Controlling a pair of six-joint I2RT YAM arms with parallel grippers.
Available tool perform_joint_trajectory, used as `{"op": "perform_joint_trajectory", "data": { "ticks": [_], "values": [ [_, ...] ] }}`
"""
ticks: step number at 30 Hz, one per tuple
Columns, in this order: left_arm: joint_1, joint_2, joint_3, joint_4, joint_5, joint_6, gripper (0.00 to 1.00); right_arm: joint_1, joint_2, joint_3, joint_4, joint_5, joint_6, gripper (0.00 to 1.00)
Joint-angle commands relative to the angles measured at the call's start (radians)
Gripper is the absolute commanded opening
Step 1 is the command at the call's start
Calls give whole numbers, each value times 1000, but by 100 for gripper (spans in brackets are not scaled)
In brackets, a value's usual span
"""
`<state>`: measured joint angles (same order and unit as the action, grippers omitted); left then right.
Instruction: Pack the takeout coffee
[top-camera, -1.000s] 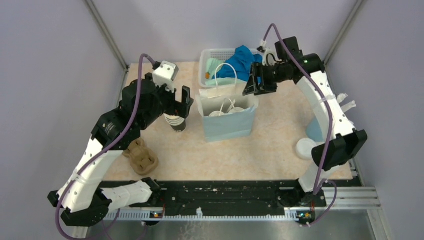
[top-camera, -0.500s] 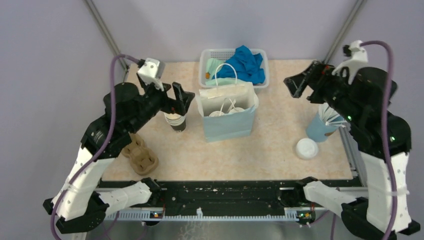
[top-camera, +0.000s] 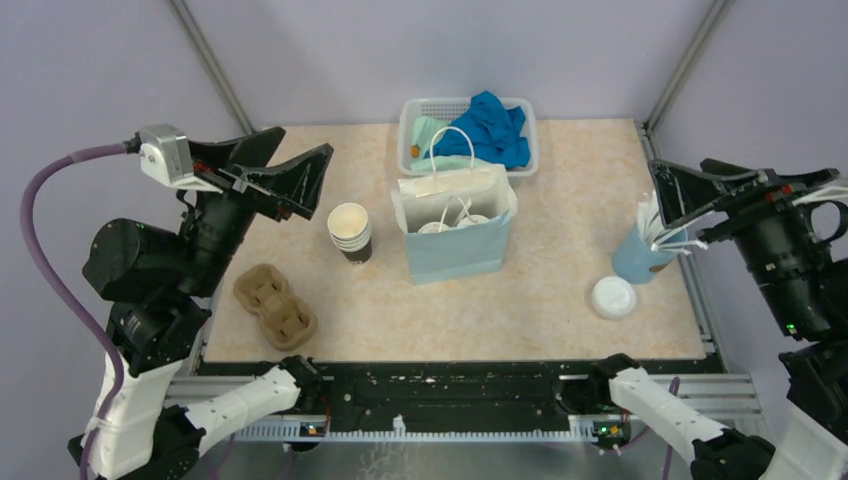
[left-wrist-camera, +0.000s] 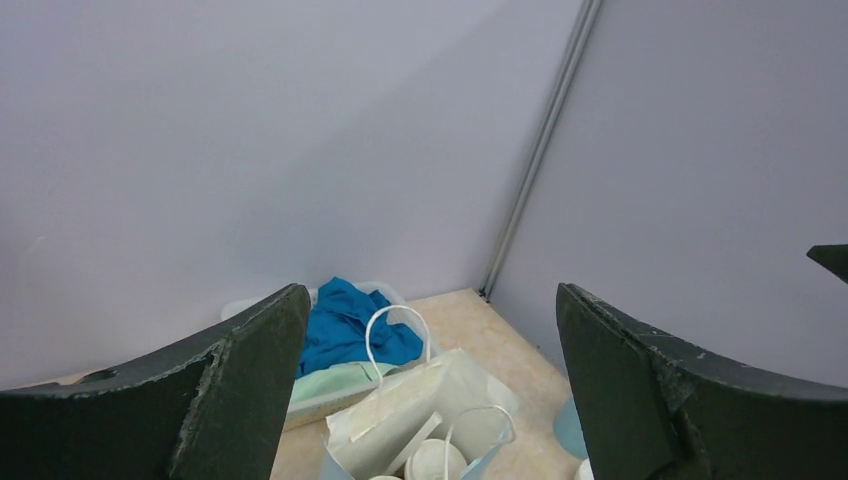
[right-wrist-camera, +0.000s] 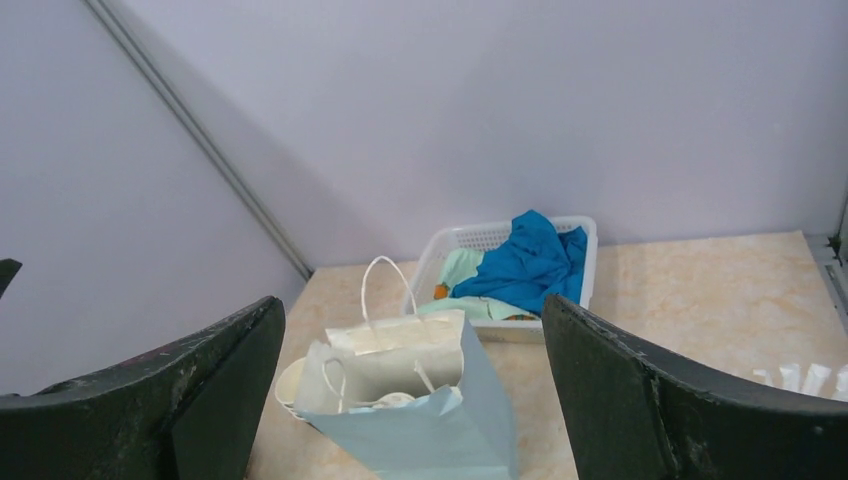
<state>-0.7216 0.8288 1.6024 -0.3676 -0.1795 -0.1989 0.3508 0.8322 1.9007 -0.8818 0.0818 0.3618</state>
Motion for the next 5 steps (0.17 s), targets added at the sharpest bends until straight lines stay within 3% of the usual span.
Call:
{"op": "perform_joint_trajectory", "data": {
  "ticks": [1,5],
  "values": [
    [-3,11,7,35,5,-26,99,7,-28,23,-14,49,-6,99],
    [-3,13,-3,32,5,-37,99,8,-2,80,-75,77,-1,99]
  ]
}}
